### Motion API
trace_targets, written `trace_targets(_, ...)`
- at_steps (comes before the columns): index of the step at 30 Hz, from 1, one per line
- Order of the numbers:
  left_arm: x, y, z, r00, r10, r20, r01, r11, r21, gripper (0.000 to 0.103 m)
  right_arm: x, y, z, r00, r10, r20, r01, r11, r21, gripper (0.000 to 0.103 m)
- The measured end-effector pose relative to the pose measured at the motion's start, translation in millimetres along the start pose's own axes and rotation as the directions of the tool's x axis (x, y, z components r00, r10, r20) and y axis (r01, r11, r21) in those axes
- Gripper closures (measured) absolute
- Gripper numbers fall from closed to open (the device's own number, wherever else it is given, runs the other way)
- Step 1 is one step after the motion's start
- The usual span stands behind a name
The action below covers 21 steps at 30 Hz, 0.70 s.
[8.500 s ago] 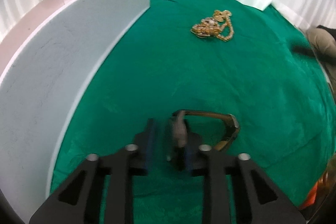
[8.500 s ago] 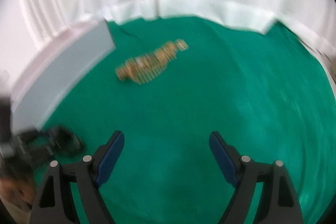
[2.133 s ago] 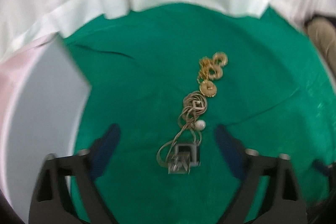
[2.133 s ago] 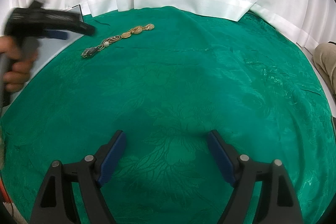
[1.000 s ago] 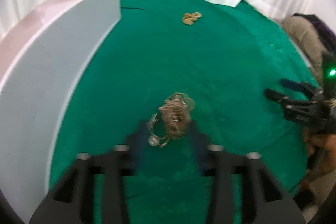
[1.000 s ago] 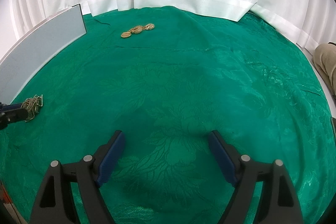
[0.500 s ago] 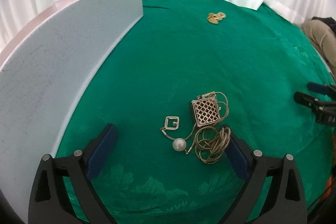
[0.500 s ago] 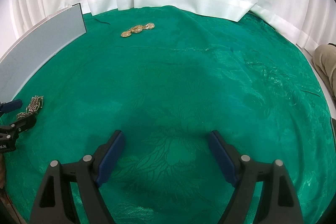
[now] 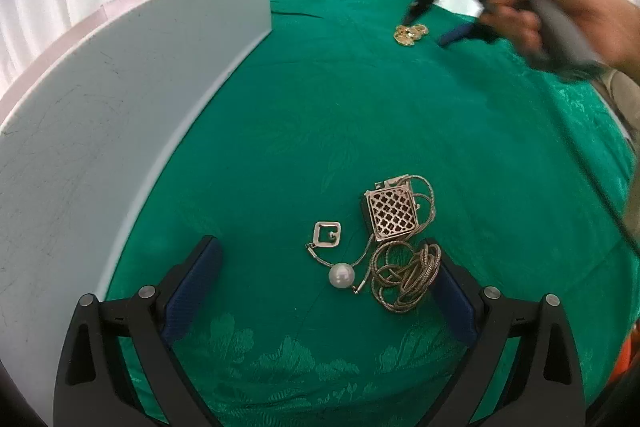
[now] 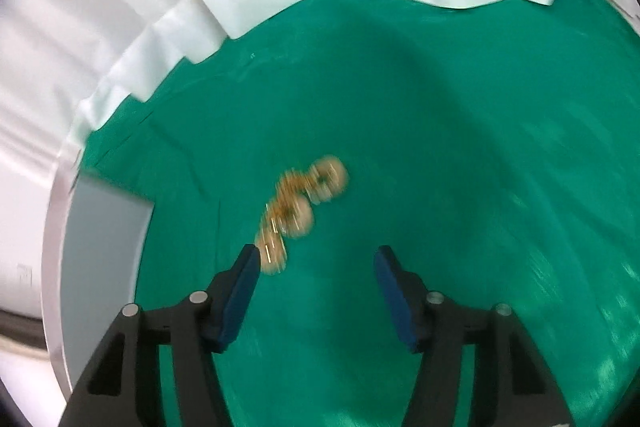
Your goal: Organize jewelry
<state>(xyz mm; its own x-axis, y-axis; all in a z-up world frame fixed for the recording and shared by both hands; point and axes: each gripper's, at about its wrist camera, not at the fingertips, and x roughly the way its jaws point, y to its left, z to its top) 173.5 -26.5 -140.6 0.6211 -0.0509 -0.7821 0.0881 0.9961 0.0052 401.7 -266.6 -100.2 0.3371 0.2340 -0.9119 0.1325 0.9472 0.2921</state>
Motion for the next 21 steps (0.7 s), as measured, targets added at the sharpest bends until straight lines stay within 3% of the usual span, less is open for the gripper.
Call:
trace_targets(1, 0, 0, 0, 1.000, 0.000, 0.000, 0.000, 1.000, 0.000, 0.005, 1, 8, 6, 0.998, -0.037, 0.048, 0.037, 0.999, -0.002, 0.048)
trace_targets(5, 1, -1, 2, 1.000, -0.009, -0.002, 0.009, 1.000, 0.002, 0.004, 14, 34, 6, 0.988, -0.132, 0.084, 0.136, 0.990, -0.042, 0.052)
trace_targets(6, 1, -1, 2, 1.000, -0.009, -0.002, 0.009, 1.000, 0.003, 0.004, 17, 43, 2, 0.976, -0.195, 0.101, 0.204, 0.974, -0.093, 0.063)
trace_targets(7, 1, -1, 2, 1.000, -0.009, -0.003, 0.009, 1.000, 0.004, 0.004, 19, 49, -2, 0.964, -0.240, 0.118, 0.255, 0.956, -0.141, 0.085)
trace_targets(8, 1, -2, 2, 1.000, -0.010, -0.003, 0.010, 1.000, 0.003, 0.004, 19, 54, -7, 0.962, -0.243, 0.127, 0.264, 0.946, -0.188, 0.096)
trace_targets(14, 2, -2, 3, 1.000, -0.010, -0.002, 0.010, 1.000, 0.003, 0.004, -20, 29, -43, 0.989, -0.091, 0.117, 0.113, 0.974, -0.198, 0.096)
trace_targets(21, 1, -1, 2, 1.000, -0.011, -0.002, 0.011, 1.000, 0.003, 0.004, -77, -34, -133, 0.997, 0.038, 0.068, -0.026, 0.984, -0.178, 0.096)
